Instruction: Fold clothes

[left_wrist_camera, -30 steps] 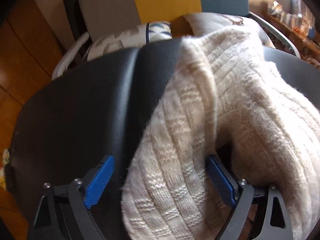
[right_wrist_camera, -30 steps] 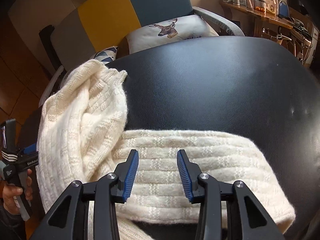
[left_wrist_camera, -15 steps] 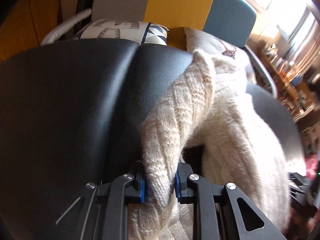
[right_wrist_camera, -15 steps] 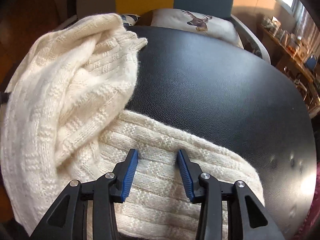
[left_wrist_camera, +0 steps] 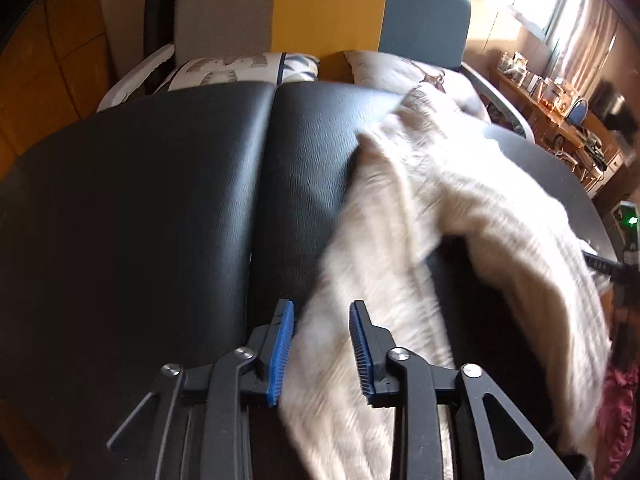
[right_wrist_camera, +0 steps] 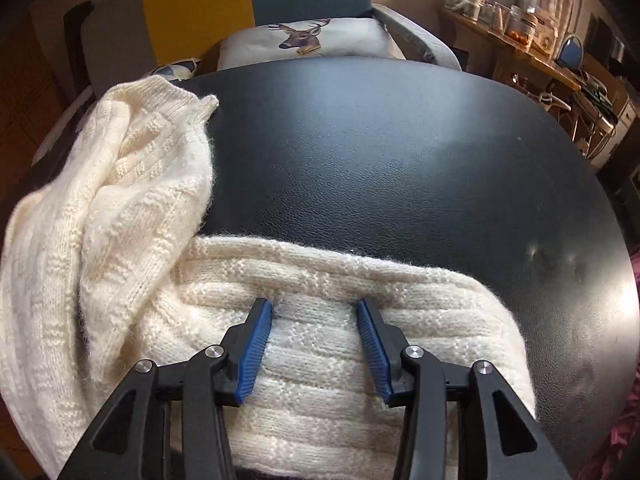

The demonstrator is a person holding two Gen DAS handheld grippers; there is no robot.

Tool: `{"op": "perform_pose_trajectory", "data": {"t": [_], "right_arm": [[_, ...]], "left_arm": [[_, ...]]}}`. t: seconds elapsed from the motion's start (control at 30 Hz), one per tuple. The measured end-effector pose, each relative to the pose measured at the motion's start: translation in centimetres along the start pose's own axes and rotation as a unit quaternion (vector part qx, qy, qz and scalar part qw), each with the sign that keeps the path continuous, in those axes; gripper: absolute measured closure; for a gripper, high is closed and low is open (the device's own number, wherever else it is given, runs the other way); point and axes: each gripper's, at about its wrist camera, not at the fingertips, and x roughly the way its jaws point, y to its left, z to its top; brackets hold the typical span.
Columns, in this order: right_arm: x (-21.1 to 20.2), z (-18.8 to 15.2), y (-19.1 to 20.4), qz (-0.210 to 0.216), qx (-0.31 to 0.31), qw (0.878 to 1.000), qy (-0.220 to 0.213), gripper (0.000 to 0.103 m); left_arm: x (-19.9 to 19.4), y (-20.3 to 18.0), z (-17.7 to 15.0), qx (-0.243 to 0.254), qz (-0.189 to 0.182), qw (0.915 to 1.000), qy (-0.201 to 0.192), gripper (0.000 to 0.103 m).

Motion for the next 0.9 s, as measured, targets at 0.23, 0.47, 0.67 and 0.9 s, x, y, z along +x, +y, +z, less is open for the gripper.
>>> {"op": "perform_pose_trajectory", "data": {"t": [0.23,0.47,0.67,0.9], "right_arm": [[-4.2,1.2,-0.6,0.098,0.056,0.993,-0.022,0.056],[0.5,6.7,2.8,0.163,0.062,0.983,0.055,0.056],[2.1,6.8,6.1,0.084,-0.02,0.995,0.047,0.096],[-5.1,6.2,11.7,-0.169,-0.259,0.948,-0.077,0.098]], "left_arm": [[-0.6,-2.6,-1.5,0.023,0.028,0.9993,-0.005,0.045],[3.4,-3.4,-1.3,0.031,0.058,0.9974,0.031,0.039],[3.8,-1.7,-0.5,-0.002,0.038,0.9992,0.008,0.06],[2.7,1.8,1.5,-0.059,-0.013,0.9981,-0.006,0.089]]}}
